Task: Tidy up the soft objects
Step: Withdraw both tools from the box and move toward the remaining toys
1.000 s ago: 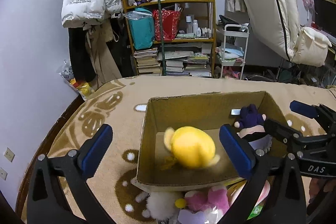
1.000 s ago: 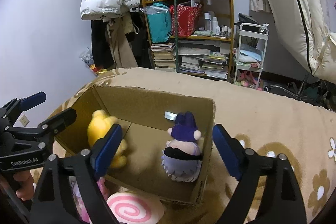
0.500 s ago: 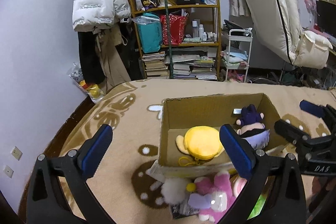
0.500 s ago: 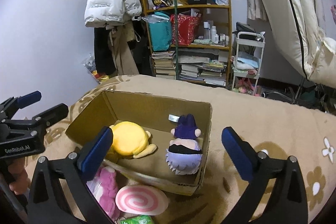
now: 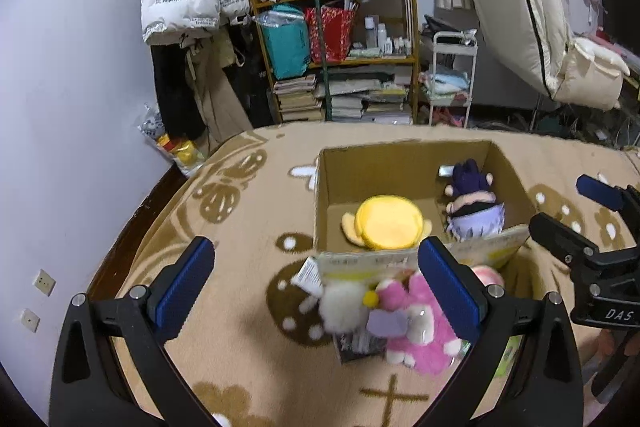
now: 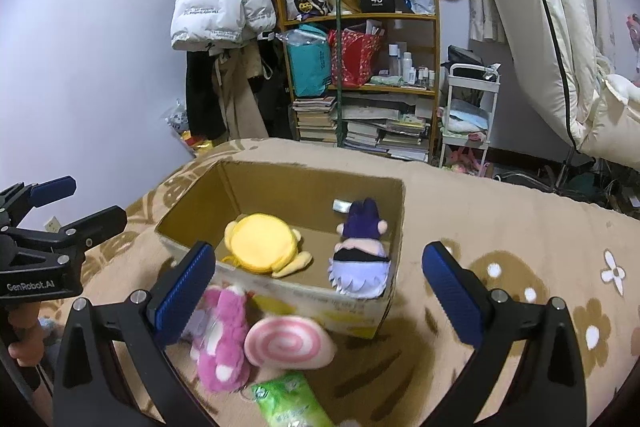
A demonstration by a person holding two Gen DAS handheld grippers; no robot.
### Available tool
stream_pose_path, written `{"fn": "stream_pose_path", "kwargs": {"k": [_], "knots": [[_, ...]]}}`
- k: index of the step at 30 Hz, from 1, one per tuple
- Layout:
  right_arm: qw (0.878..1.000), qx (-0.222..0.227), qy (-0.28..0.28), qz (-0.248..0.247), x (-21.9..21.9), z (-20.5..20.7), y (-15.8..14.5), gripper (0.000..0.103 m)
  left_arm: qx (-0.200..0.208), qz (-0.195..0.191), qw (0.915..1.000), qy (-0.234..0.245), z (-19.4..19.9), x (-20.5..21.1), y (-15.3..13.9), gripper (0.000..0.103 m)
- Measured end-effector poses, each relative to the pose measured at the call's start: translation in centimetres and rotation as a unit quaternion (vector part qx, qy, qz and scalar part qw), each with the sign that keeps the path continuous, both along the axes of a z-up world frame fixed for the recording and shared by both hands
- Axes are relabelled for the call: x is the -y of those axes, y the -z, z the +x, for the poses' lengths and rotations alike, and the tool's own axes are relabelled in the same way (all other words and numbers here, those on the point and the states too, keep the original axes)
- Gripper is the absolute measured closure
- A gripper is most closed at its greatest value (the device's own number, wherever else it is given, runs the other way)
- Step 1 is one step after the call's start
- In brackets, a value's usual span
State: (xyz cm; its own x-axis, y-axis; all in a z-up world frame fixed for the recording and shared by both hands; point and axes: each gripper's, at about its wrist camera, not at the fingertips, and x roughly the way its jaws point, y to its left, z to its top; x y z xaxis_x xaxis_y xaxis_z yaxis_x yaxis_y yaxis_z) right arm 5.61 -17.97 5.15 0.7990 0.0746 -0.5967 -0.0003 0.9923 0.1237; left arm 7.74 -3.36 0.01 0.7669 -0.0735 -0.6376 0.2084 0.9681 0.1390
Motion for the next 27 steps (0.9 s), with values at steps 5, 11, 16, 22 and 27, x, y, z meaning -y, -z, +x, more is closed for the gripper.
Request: {"fn": "stream_pose_path", "kwargs": {"k": [5, 11, 16, 22, 27], "knots": [[1.000, -0.014, -0.003, 0.003, -0.7, -0.8, 0.4, 0.000, -0.029, 0.014, 0.9995, -0.009, -0.3, -0.6, 1.1, 0.002], [1.000, -0.028, -0.009, 0.002, -1.2, -0.5, 1.1, 0.000, -0.061, 0.001, 0.9980, -0.014, 1.0, -1.2, 2.2, 0.002], [0.999, -0.050, -0.005, 0.012, -0.9, 0.3, 2.2, 0.000, -0.079, 0.003, 0.9968, -0.012, 1.9, -1.0, 3.4, 0.002], [0.997, -0.076, 0.004, 0.028, -0.4, 1.3, 3.5, 0.000, -0.105, 0.004, 0.9944, -0.002, 2.4, -0.6, 4.8, 0.002], [0.995, -0.096, 0.007, 0.038, 0.0, 1.8, 4.5, 0.000, -0.122, -0.007, 0.9925, 0.007, 2.9, -0.1, 5.7, 0.002]]}}
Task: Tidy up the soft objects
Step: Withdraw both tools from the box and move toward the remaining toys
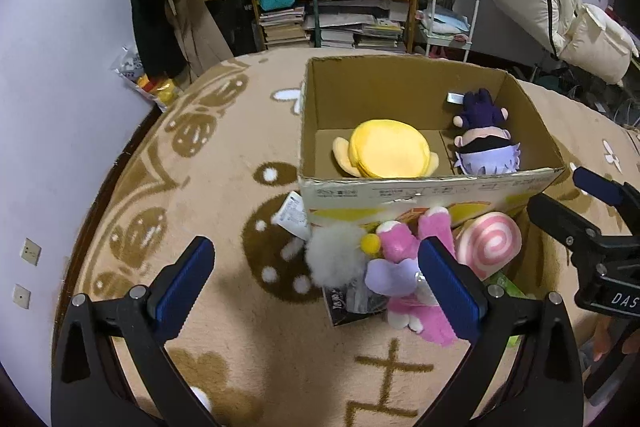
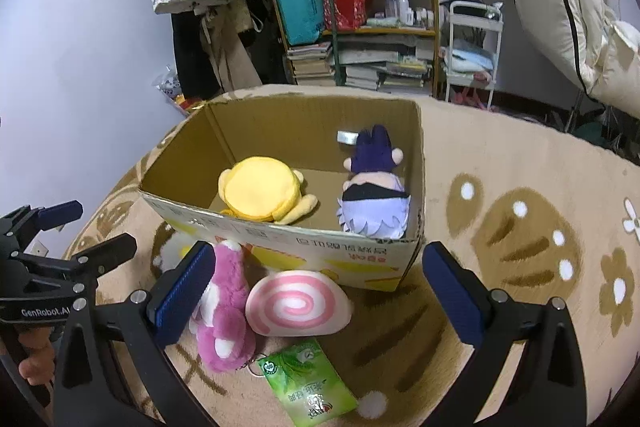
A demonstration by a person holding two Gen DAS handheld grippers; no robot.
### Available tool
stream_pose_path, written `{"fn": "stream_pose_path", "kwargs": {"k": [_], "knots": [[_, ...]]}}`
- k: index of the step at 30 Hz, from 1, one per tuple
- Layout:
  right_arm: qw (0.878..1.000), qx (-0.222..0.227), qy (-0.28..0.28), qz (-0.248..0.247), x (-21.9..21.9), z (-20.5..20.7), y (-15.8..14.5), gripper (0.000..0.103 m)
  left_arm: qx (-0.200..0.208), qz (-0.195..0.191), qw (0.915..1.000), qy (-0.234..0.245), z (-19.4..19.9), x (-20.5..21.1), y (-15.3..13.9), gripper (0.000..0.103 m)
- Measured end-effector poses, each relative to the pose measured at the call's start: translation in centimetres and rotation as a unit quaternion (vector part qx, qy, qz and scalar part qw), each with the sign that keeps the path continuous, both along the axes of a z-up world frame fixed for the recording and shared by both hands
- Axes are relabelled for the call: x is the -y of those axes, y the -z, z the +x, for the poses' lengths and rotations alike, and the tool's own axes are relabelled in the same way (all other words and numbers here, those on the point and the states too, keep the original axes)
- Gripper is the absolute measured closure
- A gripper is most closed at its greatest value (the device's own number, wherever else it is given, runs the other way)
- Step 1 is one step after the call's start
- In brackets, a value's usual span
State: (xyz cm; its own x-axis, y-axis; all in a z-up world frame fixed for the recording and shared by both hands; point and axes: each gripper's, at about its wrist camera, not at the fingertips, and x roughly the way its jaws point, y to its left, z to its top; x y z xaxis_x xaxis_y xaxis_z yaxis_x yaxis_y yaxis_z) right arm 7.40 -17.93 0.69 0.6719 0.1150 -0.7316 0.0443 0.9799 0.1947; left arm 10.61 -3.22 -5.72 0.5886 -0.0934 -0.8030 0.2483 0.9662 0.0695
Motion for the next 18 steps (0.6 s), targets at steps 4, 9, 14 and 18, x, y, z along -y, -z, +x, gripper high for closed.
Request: {"fn": "stream_pose_path", "kwargs": {"k": [4, 9, 14, 18], "knots": [[1.000, -0.009, 0.002, 0.002, -0.1, 0.3, 0.6, 0.000, -0.016, -0.027, 0.9995, 0.007, 0.4, 0.2, 0.8, 0.002], [1.000, -0.022, 0.006, 0.005, -0.2, 0.7, 1.2, 0.000, -0.021, -0.046, 0.9984, 0.027, 0.4, 0.8, 1.2, 0.002], [0.999, -0.033, 0.016, 0.017, 0.2, 1.2, 2.0, 0.000, -0.033, -0.038, 0.9981, 0.036, 0.6, 1.7, 2.1, 0.002], [0.998, -0.045, 0.023, 0.035, 0.7, 1.6, 2.7, 0.000, -0.044, -0.029, 0.9977, 0.041, 0.7, 2.1, 3.0, 0.002]]}}
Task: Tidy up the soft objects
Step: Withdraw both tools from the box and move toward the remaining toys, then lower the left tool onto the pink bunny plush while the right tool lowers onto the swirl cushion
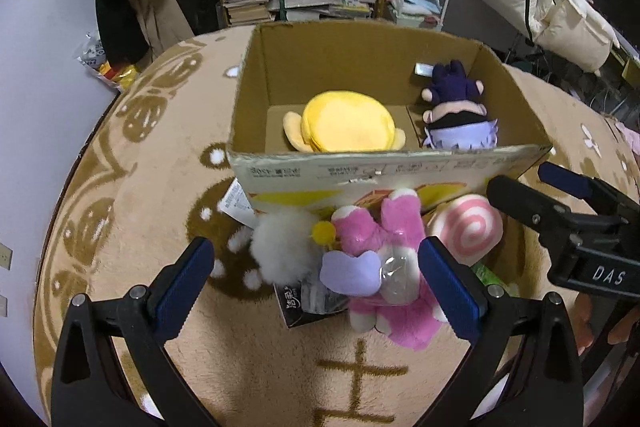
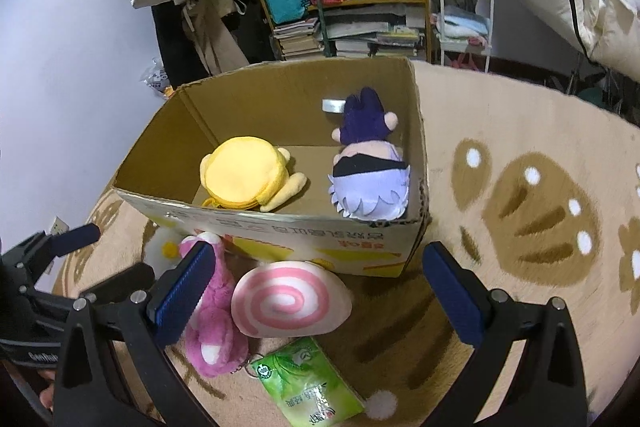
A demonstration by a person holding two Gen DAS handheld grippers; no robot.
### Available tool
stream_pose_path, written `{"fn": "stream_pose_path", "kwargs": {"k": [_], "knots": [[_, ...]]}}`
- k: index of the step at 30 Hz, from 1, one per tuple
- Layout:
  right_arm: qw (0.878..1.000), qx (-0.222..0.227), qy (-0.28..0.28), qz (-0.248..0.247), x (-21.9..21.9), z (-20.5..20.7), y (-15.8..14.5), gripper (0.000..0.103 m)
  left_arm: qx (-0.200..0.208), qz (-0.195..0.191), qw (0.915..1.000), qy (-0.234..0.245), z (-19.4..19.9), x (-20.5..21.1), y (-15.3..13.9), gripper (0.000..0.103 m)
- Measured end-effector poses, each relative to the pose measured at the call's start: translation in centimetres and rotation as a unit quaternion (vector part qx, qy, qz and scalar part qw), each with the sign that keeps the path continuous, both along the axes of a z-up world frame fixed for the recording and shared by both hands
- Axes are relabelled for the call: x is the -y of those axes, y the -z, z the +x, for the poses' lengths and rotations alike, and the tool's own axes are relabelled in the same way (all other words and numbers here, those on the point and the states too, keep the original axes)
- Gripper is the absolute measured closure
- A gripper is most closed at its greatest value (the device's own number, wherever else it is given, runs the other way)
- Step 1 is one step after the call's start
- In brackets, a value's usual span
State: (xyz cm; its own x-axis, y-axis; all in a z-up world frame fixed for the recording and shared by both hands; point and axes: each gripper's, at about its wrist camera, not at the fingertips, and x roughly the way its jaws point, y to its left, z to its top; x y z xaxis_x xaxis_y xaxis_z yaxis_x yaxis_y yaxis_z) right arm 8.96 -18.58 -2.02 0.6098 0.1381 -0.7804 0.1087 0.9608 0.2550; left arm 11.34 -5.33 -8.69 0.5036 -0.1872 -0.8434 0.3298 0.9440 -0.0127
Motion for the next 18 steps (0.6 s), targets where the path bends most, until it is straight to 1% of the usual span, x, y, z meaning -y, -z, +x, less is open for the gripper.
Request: {"fn": "stream_pose_path", "kwargs": {"k": [7, 14, 18], "knots": [[1.000, -0.028, 0.003, 0.007, 0.1, 0.6, 1.5, 0.000, -0.026, 0.008, 0.9995, 0.014, 0.3, 0.7, 1.6, 0.002], [0.999, -0.049, 0.011, 0.021, 0.1, 1.2, 2.9, 0.000, -0.036, 0.029, 0.9986, 0.026, 0.5, 1.5, 2.8, 0.002], [0.998, -0.057, 0.013, 0.026, 0.1, 1.5, 3.6, 0.000, -0.042, 0.021, 0.9986, 0.025, 0.7, 1.5, 3.1, 0.002]]}}
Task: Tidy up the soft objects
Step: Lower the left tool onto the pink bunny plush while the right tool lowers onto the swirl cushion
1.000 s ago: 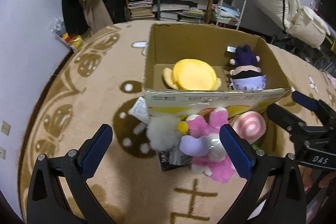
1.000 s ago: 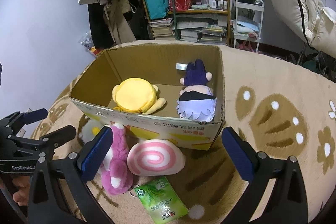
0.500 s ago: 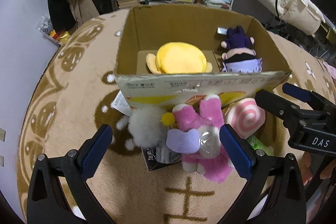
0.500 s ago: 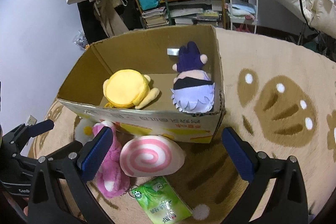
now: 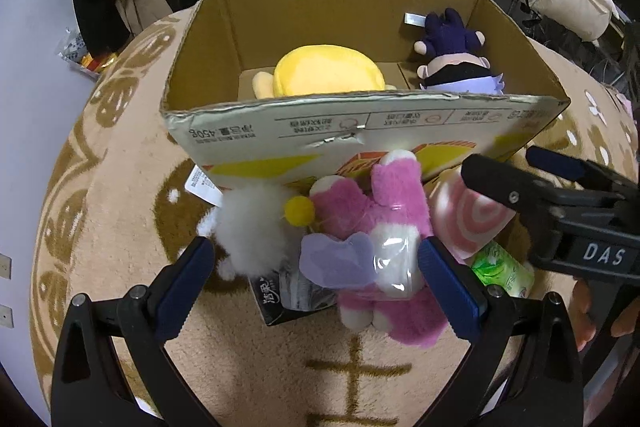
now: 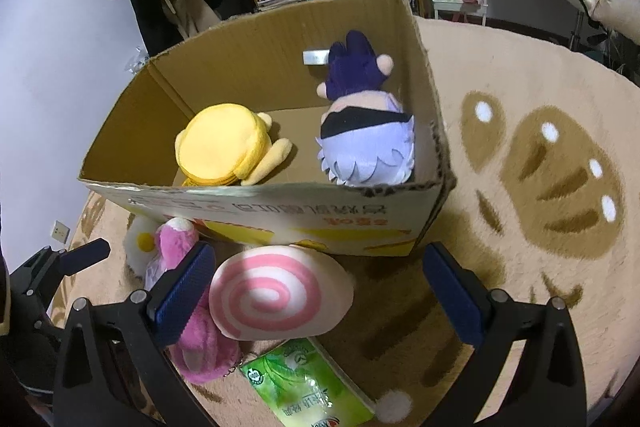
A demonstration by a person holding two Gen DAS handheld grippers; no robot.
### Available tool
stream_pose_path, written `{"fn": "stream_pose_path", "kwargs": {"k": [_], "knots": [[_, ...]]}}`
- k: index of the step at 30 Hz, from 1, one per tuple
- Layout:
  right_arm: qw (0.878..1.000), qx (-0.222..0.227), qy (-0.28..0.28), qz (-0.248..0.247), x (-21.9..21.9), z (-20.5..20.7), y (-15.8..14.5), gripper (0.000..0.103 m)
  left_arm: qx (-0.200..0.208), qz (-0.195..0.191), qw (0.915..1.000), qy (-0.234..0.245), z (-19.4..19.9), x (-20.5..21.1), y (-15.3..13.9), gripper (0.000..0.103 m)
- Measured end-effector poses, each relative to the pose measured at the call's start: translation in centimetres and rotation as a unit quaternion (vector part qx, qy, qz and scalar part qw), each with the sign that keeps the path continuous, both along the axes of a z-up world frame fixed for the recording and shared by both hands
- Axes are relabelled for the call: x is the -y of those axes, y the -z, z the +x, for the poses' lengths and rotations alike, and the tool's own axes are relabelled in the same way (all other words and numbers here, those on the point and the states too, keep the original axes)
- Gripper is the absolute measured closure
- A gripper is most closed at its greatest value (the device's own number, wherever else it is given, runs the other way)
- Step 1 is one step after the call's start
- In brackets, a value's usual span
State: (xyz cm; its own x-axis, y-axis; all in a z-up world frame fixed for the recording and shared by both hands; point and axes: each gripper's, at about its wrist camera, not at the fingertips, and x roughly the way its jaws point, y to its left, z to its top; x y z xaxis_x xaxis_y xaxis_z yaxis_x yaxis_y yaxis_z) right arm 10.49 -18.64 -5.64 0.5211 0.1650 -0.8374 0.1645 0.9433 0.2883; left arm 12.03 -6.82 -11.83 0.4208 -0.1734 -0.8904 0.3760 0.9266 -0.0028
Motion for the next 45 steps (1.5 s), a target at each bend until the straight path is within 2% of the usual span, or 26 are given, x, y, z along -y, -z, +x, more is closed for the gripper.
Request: {"fn": "stream_pose_path", "kwargs": {"k": [9, 14, 18, 25, 29, 36, 39, 45], "knots": [[1.000, -0.021, 0.013, 0.017, 0.4, 0.5, 1.5, 0.000, -0.044, -0.053, 0.9974, -0.021, 1.1, -1.2, 1.0, 0.003], [0.999, -0.024, 0.017, 0.024, 0.6, 0.6, 1.7, 0.000, -0.078, -0.098, 0.9917, -0.029, 1.7, -2.2, 1.5, 0.012], [0.999, -0.028, 0.010, 0.029, 0.6, 0.7, 1.9, 0.000, -0.090, -0.107, 0.9897, -0.030, 2.1, -2.6, 1.9, 0.014], [0.999, -0.033, 0.005, 0.032, 0.2, 0.7, 2.1, 0.000, -0.112, -0.141, 0.9833, -0.028, 2.4, -3.2, 2.1, 0.032], [0.999, -0.035, 0.006, 0.034, 0.3, 0.7, 2.2, 0.000, -0.112, -0.136, 0.9839, -0.030, 2.4, -3.1, 2.1, 0.031], [0.999, -0.038, 0.004, 0.036, 0.3, 0.7, 2.4, 0.000, -0.124, -0.134, 0.9822, -0.045, 2.5, -2.6, 2.4, 0.021], [0.999, -0.040, 0.004, 0.036, 0.2, 0.8, 2.5, 0.000, -0.133, -0.141, 0.9797, -0.051, 2.5, -2.8, 2.8, 0.021], [0.998, -0.041, 0.002, 0.037, -0.1, 0.9, 2.5, 0.000, -0.130, -0.140, 0.9805, -0.045, 2.3, -2.5, 2.9, 0.020]]}}
